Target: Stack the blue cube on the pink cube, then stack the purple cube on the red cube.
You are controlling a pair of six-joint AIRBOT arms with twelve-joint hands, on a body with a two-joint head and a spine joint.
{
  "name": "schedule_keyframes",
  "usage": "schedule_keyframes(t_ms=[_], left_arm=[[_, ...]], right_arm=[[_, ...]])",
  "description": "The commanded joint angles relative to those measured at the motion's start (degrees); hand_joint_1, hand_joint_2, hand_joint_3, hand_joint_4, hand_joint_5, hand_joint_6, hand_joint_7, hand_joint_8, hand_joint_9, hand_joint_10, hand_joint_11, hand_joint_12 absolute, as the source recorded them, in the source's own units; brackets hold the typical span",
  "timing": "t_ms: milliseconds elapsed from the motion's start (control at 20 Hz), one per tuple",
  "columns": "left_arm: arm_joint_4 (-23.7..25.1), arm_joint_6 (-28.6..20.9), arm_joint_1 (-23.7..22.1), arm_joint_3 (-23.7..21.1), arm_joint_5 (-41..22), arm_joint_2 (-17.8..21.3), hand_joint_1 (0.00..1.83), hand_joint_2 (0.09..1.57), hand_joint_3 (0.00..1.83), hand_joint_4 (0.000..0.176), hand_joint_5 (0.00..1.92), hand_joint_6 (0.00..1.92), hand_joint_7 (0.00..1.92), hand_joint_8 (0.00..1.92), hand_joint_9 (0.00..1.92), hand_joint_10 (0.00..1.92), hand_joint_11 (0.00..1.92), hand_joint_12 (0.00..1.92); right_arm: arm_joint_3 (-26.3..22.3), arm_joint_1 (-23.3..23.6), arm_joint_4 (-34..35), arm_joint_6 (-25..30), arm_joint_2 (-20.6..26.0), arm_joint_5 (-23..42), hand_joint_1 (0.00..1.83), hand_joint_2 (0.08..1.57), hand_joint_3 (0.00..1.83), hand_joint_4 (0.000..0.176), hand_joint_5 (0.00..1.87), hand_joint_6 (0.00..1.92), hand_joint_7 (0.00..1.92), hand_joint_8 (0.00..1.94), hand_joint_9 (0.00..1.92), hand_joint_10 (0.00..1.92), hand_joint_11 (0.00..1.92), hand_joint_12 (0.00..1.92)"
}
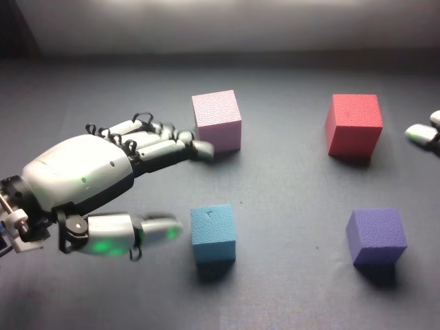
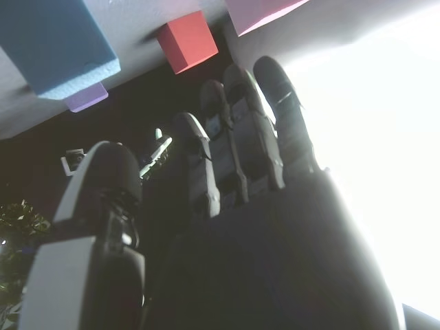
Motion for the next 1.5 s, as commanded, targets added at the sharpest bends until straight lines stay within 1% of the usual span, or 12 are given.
schedule_keyframes(t_ms=[0,300,500,600,750,800,950,1100,1300,1350,1400,1450], left_arm=[[-0.86,-0.24,-0.18,0.15,-7.44,0.03,0.27,1.12,0.02,0.156,0.00,0.00,0.00,0.00,0.00,0.00,0.00,0.00],[-0.84,-0.33,0.05,-0.06,-7.65,0.03,0.26,1.11,0.00,0.139,0.00,0.00,0.00,0.00,0.00,0.00,0.00,0.00],[1.34,-1.97,0.14,-0.70,-6.92,-0.14,0.29,1.05,0.00,0.068,0.00,0.00,0.00,0.00,0.01,0.00,0.01,0.01],[2.60,-2.81,0.13,-0.61,-5.10,-1.49,0.40,0.99,0.00,0.069,0.01,0.00,0.10,0.01,0.10,0.06,0.00,0.82],[3.46,-3.01,-0.01,-0.32,-2.90,-3.39,0.42,0.99,0.00,0.064,0.01,0.00,0.12,0.01,0.12,0.11,0.00,1.07],[3.58,-3.08,-0.03,-0.15,-2.36,-4.09,0.46,1.01,0.00,0.027,0.02,0.00,0.14,0.00,0.02,0.36,0.00,1.22],[3.80,-3.49,-0.02,0.51,-0.71,-5.97,0.55,1.02,0.00,0.000,0.10,0.01,0.25,0.02,0.02,0.56,0.00,1.31],[3.93,-3.59,-0.10,1.41,0.80,-7.39,0.66,1.09,0.01,0.000,0.18,0.02,0.40,0.04,0.10,0.81,0.00,1.51],[3.91,-3.60,-0.77,2.80,2.36,-8.92,0.92,1.23,0.00,0.000,0.54,0.22,0.54,0.94,0.44,1.32,0.31,1.77],[3.90,-3.26,-1.13,3.12,3.16,-9.25,0.92,1.23,0.00,0.000,0.54,0.22,0.54,0.94,0.44,1.32,0.31,1.77],[3.64,-2.68,-1.51,3.44,3.72,-9.60,1.16,1.31,0.00,0.000,0.59,1.28,0.70,1.67,0.71,1.71,0.71,1.90],[2.96,-1.42,-1.87,3.60,4.30,-9.80,1.16,1.31,0.00,0.000,0.59,1.28,0.70,1.67,0.71,1.71,0.71,1.90]], right_arm=[[-0.07,0.22,-0.58,0.06,0.10,7.17,0.70,1.21,0.01,0.000,0.00,0.00,0.00,0.00,0.00,0.00,0.00,0.00],[-0.25,0.01,-0.57,0.07,0.10,7.16,0.69,1.21,0.01,0.000,0.00,0.00,0.00,0.00,0.00,0.00,0.00,0.00],[-0.24,-0.01,-0.48,0.08,0.09,7.16,0.72,1.20,0.00,0.000,0.00,0.00,0.00,0.00,0.00,0.00,0.00,0.00],[-0.26,-0.03,-0.22,0.08,0.07,7.16,0.70,1.21,0.00,0.000,0.00,0.00,0.00,0.00,0.00,0.00,0.00,0.00],[-0.28,-0.07,-0.03,0.08,-0.12,7.16,0.72,1.20,0.00,0.000,0.00,0.00,0.00,0.00,0.00,0.00,0.00,0.00],[-0.28,-0.08,0.03,0.08,-0.17,7.16,0.73,1.20,0.00,0.000,0.00,0.00,0.00,0.00,0.00,0.00,0.00,0.00],[-0.28,-0.09,0.17,0.09,-0.33,7.16,0.72,1.20,0.00,0.000,0.00,0.00,0.00,0.00,0.00,0.00,0.00,0.00],[-0.28,-0.09,0.28,0.09,-0.36,7.16,0.71,1.21,0.00,0.000,0.00,0.00,0.00,0.00,0.00,0.00,0.00,0.00],[-0.29,-0.14,0.33,0.15,-0.37,7.15,0.69,1.21,0.00,0.000,0.00,0.00,0.00,0.00,0.00,0.00,0.00,0.00],[-0.29,-0.15,0.35,0.15,-0.37,7.15,0.69,1.21,0.00,0.000,0.00,0.00,0.00,0.00,0.00,0.00,0.00,0.00],[-0.29,-0.16,0.35,0.17,-0.37,7.15,0.62,1.22,0.01,0.000,0.00,0.00,0.00,0.00,0.00,0.00,0.00,0.00],[-0.29,-0.19,0.37,0.18,-0.37,7.15,0.62,1.22,0.01,0.000,0.00,0.00,0.00,0.00,0.00,0.00,0.00,0.00]])
